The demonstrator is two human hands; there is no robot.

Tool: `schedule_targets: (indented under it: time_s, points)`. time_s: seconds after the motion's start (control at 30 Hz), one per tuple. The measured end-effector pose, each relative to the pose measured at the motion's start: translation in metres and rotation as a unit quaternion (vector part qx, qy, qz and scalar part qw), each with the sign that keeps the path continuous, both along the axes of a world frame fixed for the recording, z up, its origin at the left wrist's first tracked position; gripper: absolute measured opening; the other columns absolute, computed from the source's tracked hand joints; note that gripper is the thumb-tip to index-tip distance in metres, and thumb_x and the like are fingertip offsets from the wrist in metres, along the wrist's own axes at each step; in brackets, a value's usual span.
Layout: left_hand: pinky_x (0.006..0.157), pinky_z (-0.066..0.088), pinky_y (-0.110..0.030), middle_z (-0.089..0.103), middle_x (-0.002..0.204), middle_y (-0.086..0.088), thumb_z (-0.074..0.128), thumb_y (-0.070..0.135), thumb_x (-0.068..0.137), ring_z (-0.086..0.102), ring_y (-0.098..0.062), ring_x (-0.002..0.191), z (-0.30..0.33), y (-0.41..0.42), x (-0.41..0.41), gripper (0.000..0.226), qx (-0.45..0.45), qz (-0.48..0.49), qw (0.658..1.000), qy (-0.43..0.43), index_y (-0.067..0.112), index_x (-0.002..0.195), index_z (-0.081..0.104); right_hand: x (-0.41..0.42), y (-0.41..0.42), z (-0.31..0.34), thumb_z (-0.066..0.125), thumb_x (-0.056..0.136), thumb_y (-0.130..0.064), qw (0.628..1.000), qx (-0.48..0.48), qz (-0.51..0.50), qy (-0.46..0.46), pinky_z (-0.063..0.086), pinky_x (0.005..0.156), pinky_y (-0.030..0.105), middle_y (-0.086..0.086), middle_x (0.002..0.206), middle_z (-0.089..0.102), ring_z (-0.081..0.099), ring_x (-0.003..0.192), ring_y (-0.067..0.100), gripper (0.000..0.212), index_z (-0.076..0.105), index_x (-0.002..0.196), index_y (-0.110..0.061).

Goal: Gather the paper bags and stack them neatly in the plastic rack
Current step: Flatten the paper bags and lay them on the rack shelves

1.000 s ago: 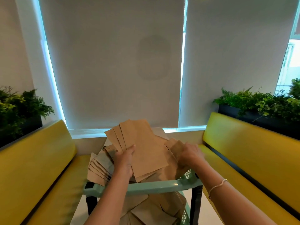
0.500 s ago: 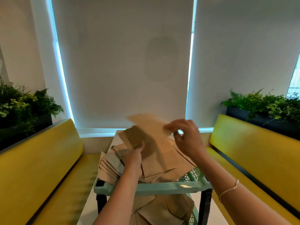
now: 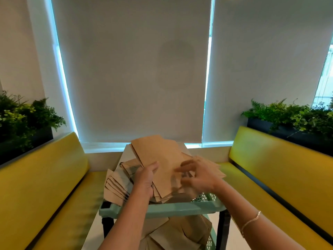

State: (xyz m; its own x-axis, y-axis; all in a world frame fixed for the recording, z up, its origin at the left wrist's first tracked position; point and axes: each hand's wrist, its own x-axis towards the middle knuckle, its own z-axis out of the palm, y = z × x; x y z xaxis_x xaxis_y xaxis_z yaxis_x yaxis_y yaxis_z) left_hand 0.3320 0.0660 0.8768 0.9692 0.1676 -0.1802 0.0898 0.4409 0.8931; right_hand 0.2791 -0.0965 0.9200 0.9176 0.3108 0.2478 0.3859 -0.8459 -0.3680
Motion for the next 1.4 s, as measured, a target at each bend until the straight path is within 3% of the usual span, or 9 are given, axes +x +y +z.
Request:
schedule_targets:
  time_s: [0.17,0.4,0.6,0.77,0.83,0.97,1.1,1.3,1.4]
  points:
    - [0.062,0.047,-0.035,0.061,0.103,-0.018,0.063,0.008,0.084,0.058,-0.033,0.09,0.001,0.001,0.001,0.029,-0.03,0.006,1.0,0.004,0.008,0.111,0.053,0.028,-0.036,-0.005,0.065,0.076,-0.051,0.955,-0.108,-0.273,0.044,0.041,0.098,0.037,0.005,0.13,0.051,0.045,0.121,0.026,0.064,0.046,0.132,-0.025]
    - [0.065,0.048,-0.035,0.06,0.103,-0.017,0.063,0.009,0.084,0.058,-0.033,0.094,0.002,0.002,0.0,0.037,-0.029,0.015,0.999,-0.001,0.005,0.118,0.051,0.038,-0.039,-0.009,0.075,0.073,-0.027,0.936,-0.063,-0.332,0.1,0.048,0.075,0.029,0.003,0.091,0.052,0.052,0.086,0.02,0.041,0.056,0.106,-0.012]
    - [0.07,0.049,-0.038,0.06,0.107,-0.018,0.064,0.011,0.084,0.057,-0.035,0.096,0.001,0.002,-0.001,0.032,-0.028,0.009,1.0,0.008,0.01,0.112,0.051,0.032,-0.037,0.022,0.051,0.081,-0.004,0.953,0.082,-0.29,-0.028,0.042,0.064,0.024,0.013,0.087,0.063,0.06,0.087,0.028,0.022,0.069,0.092,-0.007]
    - [0.068,0.048,-0.038,0.06,0.097,-0.015,0.061,0.02,0.087,0.057,-0.032,0.085,0.001,0.003,-0.001,0.018,-0.013,0.001,1.0,0.025,0.014,0.102,0.052,0.018,-0.016,0.044,0.053,0.086,0.0,0.878,0.326,-0.189,-0.297,0.035,0.066,0.012,0.006,0.095,0.064,0.056,0.081,0.016,0.026,0.07,0.102,-0.012]
    - [0.067,0.049,-0.039,0.06,0.095,-0.015,0.062,0.028,0.087,0.057,-0.032,0.085,0.0,0.003,0.0,0.021,-0.005,-0.003,0.999,0.038,0.015,0.102,0.054,0.014,-0.006,0.036,0.059,0.085,0.001,0.902,0.308,-0.105,-0.285,0.036,0.067,0.004,0.0,0.091,0.065,0.054,0.077,0.007,0.025,0.073,0.097,-0.015]
    - [0.077,0.053,-0.051,0.062,0.109,-0.017,0.058,0.054,0.084,0.059,-0.037,0.1,-0.003,0.003,0.005,0.052,-0.034,-0.004,0.999,0.035,0.015,0.118,0.052,0.019,0.0,0.0,0.062,0.084,-0.004,0.973,0.107,-0.02,-0.205,0.034,0.09,0.019,-0.002,0.111,0.067,0.052,0.102,0.011,0.028,0.074,0.101,-0.023]
    - [0.092,0.047,-0.056,0.061,0.115,-0.017,0.049,0.07,0.077,0.057,-0.038,0.109,0.0,0.003,0.002,0.071,-0.057,-0.005,0.998,0.031,0.015,0.122,0.051,0.017,0.003,-0.017,0.054,0.092,-0.019,0.992,0.025,0.002,-0.126,0.027,0.095,0.02,-0.006,0.129,0.055,0.04,0.12,0.013,0.028,0.068,0.112,-0.032]
    - [0.083,0.051,-0.049,0.061,0.116,-0.021,0.072,0.017,0.078,0.059,-0.037,0.103,-0.005,0.001,0.005,0.05,-0.011,0.008,1.0,0.02,0.004,0.123,0.052,0.015,-0.006,-0.007,0.057,0.081,-0.032,0.999,0.01,0.039,0.016,0.029,0.101,0.025,-0.006,0.132,0.053,0.043,0.12,0.008,0.033,0.068,0.113,-0.028]
    - [0.087,0.049,-0.049,0.062,0.116,-0.019,0.067,0.008,0.082,0.058,-0.035,0.107,-0.005,0.001,0.008,0.041,-0.025,0.015,1.0,0.009,0.004,0.121,0.054,0.029,-0.022,0.003,0.057,0.073,-0.045,0.991,0.1,-0.089,0.023,0.034,0.1,0.027,0.003,0.133,0.053,0.046,0.12,0.015,0.052,0.064,0.119,-0.023]
